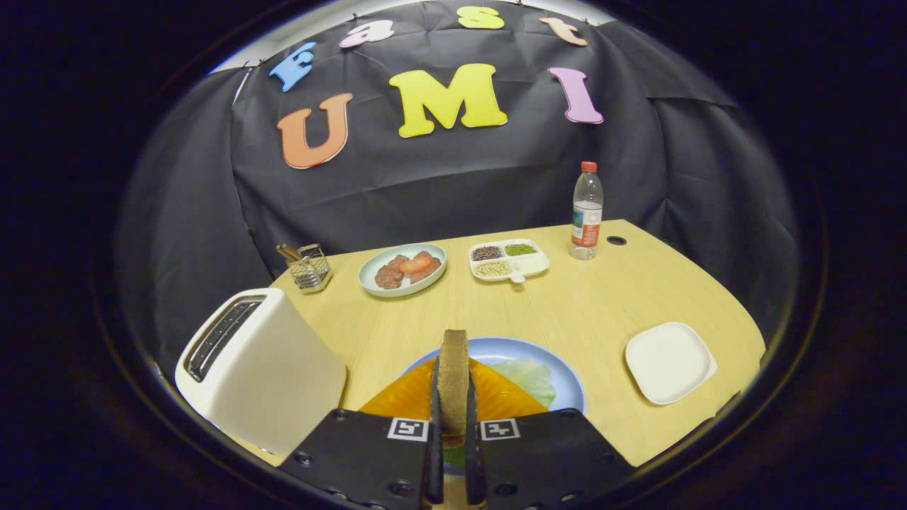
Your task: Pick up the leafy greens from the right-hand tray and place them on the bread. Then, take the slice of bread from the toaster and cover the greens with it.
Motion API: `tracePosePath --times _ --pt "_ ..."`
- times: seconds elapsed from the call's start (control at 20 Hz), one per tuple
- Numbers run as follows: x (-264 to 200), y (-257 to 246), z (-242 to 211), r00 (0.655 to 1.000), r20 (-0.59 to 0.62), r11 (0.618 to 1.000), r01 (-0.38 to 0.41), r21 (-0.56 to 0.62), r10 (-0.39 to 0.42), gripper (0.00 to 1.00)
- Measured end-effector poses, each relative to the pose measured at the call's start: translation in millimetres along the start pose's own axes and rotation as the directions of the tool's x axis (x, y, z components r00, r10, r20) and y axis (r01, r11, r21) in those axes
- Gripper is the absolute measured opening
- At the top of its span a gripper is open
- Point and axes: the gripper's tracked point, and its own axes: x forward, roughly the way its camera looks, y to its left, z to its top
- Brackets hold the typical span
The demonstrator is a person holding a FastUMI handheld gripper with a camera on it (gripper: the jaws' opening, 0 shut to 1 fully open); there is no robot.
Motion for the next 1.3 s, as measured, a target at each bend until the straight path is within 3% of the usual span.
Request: tracePosePath --times 0.35,0.45,0.55,0.75,1.0,1.3 --pt "10.3 -35.9 -13.6 0.999 -0.018 0.999 0.043 -0.011 -0.043 0.16" --pt "12.1 -40.5 -18.1 0.999 -0.025 0.999 0.048 -0.025 -0.048 0.25" --pt "12.1 -45.5 -22.0 0.998 -0.027 0.997 0.063 -0.045 -0.064 0.24" --pt "0.0 -42.8 -14.2 0.998 0.011 0.995 0.055 -0.086 -0.054 0.36" --pt "-24.8 -52.7 -2.9 0.996 0.049 0.994 0.079 -0.072 -0.076 0.93" --pt "-81.6 -49.7 24.6 0.987 0.151 0.994 0.072 -0.085 -0.059 0.95"
